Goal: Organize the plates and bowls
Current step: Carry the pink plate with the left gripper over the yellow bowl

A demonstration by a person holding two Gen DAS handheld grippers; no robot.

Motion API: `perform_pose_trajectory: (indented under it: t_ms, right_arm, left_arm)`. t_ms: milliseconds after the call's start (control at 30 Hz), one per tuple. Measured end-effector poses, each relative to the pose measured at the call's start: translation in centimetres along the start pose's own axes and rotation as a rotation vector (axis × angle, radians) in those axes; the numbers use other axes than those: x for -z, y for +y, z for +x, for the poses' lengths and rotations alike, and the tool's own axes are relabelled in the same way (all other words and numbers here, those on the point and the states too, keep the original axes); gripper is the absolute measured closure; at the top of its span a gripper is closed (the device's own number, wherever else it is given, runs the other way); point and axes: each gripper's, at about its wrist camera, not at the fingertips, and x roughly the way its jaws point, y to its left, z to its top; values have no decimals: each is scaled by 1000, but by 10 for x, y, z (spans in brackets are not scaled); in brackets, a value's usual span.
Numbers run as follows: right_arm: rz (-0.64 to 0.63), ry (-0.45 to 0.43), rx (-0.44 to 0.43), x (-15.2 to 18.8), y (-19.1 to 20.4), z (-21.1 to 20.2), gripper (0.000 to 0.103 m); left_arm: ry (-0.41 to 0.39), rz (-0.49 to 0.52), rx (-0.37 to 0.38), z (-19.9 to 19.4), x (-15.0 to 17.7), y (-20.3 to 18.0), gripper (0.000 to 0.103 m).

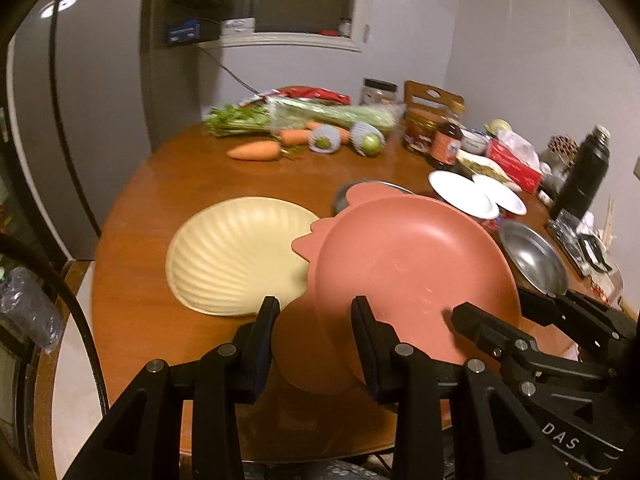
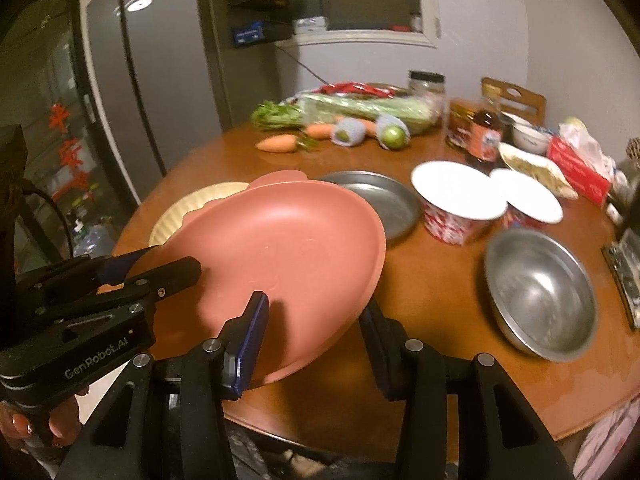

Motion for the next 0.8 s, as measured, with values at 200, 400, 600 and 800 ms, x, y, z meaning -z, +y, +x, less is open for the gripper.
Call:
perform_pose_trajectory:
  t_ms: [200, 400, 600, 800]
  right_arm:
    - [-37, -15, -41, -17, 19, 6, 55]
    - [-68, -29, -71, -36, 35, 14, 55]
    - [-95, -38, -102, -54, 53, 22, 55]
    - [-124, -39, -123, -73, 69, 34, 55]
  left_arm:
    - [-20, -29, -41, -6, -8, 20, 66]
    - [-44, -57, -72, -12, -20, 40, 66]
    - [-71, -78, -108, -16, -34, 59, 66]
    - [-80, -74, -144, -14, -47, 75, 66]
